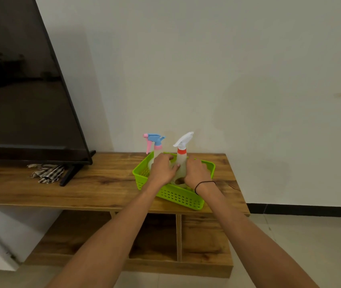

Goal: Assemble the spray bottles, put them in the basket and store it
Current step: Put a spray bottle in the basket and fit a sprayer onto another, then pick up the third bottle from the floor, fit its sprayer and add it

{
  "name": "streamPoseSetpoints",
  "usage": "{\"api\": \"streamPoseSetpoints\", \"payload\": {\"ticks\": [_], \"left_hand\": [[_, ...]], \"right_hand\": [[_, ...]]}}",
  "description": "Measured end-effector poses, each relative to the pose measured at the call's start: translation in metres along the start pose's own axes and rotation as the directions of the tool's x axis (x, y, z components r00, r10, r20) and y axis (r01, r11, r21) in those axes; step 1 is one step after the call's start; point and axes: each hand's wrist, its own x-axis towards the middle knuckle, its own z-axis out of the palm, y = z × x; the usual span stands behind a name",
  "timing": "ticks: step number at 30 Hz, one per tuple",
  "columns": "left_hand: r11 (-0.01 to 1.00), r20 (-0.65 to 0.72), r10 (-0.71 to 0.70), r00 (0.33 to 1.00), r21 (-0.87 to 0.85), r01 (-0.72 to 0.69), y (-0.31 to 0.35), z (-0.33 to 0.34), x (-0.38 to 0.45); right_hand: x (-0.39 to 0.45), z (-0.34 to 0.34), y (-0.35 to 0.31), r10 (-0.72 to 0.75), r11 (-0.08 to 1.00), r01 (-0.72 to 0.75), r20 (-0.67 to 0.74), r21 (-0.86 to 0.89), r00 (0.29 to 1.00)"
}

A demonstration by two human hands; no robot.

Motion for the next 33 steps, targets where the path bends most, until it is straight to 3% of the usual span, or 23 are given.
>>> {"api": "streamPoseSetpoints", "payload": {"ticks": [4,10,23,33], "left_hand": [[0.998,-0.105,0.014,0.994,0.058,-0.008,0.005,-0.018,-0.012],[0.999,-0.246,-0.028,0.969,-0.05,0.016,0.014,-0.048,-0.05],[0.98,-0.203,0.015,0.979,-0.193,-0.056,0.032,-0.043,-0.118],[0.947,-0.072,0.111,0.991,-0.296,-0.128,0.049,-0.008,-0.152]], "right_hand": [[-0.012,-0.017,0.002,-0.04,0.997,0.037,-0.044,-0.067,0.998],[-0.041,-0.032,0.005,-0.081,0.994,0.063,-0.196,-0.093,0.977],[-0.095,-0.041,-0.005,-0.238,0.97,0.19,-0.43,-0.152,0.871],[-0.139,-0.04,0.025,-0.136,0.985,0.072,-0.441,-0.158,0.887]]}}
